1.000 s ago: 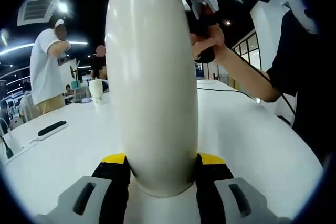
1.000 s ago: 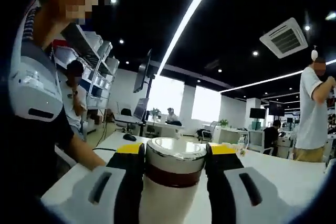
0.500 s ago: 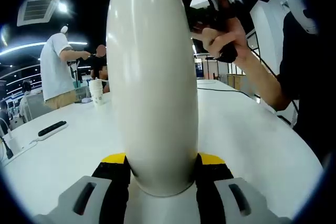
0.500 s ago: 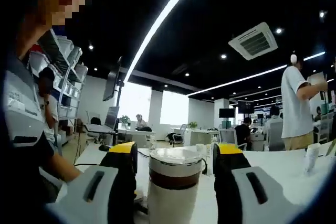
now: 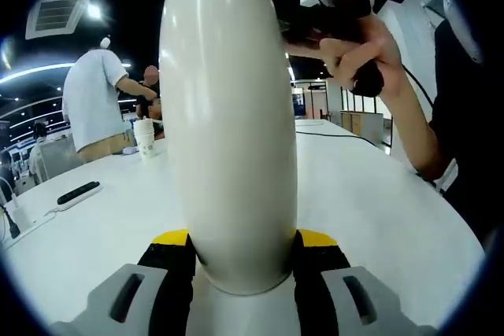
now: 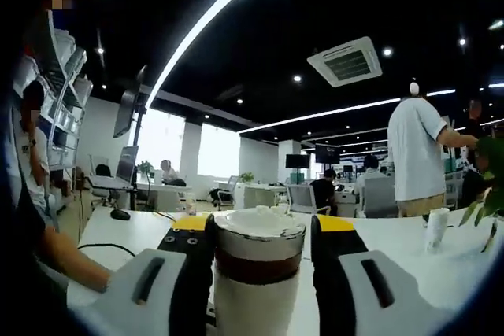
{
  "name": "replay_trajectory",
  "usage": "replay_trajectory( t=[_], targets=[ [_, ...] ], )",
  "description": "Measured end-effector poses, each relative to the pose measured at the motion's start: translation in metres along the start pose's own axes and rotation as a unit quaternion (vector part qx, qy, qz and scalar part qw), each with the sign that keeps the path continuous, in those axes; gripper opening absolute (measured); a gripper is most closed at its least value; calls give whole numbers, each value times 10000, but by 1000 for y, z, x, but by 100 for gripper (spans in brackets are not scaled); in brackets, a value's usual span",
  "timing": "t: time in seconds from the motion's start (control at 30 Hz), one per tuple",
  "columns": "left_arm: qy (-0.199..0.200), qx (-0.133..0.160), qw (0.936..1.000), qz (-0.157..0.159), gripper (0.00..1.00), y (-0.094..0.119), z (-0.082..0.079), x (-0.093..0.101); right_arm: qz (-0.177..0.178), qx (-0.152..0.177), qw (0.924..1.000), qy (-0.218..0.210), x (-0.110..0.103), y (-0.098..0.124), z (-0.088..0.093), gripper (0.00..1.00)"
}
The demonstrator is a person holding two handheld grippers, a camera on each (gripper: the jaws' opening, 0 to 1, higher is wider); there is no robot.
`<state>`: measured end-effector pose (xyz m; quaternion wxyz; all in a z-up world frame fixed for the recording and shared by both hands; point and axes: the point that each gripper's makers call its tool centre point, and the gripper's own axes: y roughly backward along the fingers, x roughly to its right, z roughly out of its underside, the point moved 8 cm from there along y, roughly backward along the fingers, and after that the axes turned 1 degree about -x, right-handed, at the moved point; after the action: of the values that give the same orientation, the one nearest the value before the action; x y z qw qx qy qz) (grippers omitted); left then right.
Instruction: Grasp the water cup twist off the cup lid place the cup lid on the table
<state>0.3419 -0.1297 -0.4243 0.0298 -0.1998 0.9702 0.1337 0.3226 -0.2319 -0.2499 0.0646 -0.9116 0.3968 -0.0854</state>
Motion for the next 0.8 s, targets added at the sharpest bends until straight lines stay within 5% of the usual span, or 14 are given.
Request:
replay_trajectory(
  t=[0.17,0.3,0.57,0.8],
  targets=[
    [9,-4,10000,-1,50,0,0,0,-370,-53,9991,198,2,0,0,49],
    [6,0,10000,6,50,-1,0,-1,-1063,184,9941,-74,11,1,4,48],
    [16,-8,10000,5,50,-3,-1,4,-2777,253,9593,-437,29,-13,8,48],
    [12,-7,10000,7,50,-5,1,1,-3140,349,9480,-390,32,-13,10,48]
  ],
)
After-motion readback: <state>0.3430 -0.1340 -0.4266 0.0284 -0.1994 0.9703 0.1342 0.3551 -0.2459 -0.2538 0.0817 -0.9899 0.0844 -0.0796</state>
